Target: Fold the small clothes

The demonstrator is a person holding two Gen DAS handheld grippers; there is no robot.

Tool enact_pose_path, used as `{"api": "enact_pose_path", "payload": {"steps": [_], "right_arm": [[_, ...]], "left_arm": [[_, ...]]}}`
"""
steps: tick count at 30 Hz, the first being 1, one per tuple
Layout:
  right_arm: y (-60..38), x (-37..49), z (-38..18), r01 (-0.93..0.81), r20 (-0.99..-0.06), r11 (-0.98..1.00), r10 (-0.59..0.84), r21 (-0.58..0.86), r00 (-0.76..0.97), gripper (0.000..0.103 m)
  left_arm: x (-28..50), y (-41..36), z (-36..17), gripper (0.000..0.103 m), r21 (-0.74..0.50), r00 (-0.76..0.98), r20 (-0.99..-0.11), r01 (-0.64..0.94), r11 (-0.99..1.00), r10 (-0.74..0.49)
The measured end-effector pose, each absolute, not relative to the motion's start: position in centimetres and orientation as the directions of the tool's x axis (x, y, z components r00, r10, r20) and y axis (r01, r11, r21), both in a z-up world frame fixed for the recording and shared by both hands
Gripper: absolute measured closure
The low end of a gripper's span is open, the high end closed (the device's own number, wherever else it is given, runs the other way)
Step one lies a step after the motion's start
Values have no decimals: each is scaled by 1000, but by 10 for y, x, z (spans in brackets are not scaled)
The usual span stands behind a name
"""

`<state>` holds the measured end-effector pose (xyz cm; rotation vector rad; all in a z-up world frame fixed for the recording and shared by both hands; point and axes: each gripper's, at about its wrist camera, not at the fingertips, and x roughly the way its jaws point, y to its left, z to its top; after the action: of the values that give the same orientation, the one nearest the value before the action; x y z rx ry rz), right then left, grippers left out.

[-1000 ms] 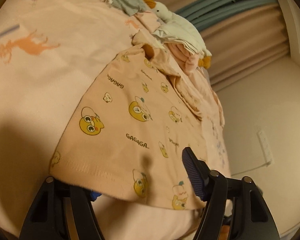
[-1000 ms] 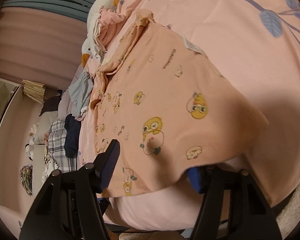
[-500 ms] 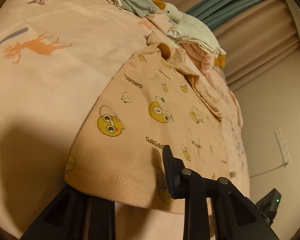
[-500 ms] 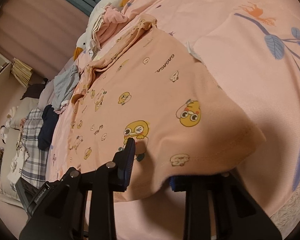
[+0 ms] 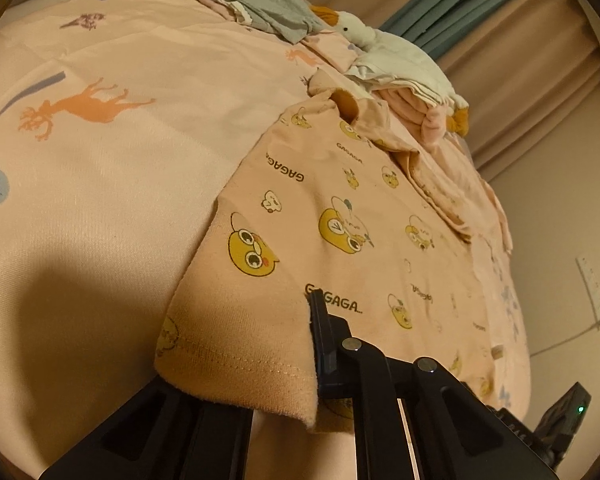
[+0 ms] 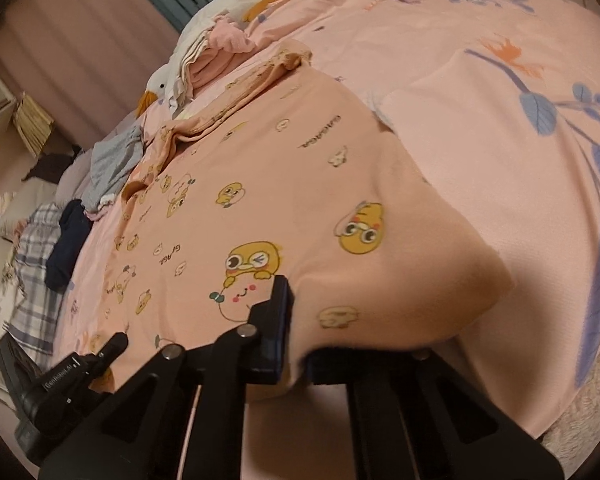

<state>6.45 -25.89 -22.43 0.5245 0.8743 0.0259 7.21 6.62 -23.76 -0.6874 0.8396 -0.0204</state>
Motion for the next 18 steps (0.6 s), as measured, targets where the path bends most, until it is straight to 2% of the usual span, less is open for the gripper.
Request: {"api": "enact_pose_path", "payload": {"steps": [7, 17, 18], "right_arm": [[-260, 64, -224, 175, -727, 878, 241, 445, 643, 102], [-252, 62, -221, 166, -731, 904, 199, 395, 652, 103], [-253, 63, -219, 172, -731, 895, 212, 412, 649, 100]], "left_arm": [[72, 62, -238, 95, -531, 684, -689, -250, 809, -240], [73, 67, -237, 98, -580, 689, -672, -260, 772, -273], [74, 68, -236, 99, -590, 686, -668, -253, 767, -288]]}}
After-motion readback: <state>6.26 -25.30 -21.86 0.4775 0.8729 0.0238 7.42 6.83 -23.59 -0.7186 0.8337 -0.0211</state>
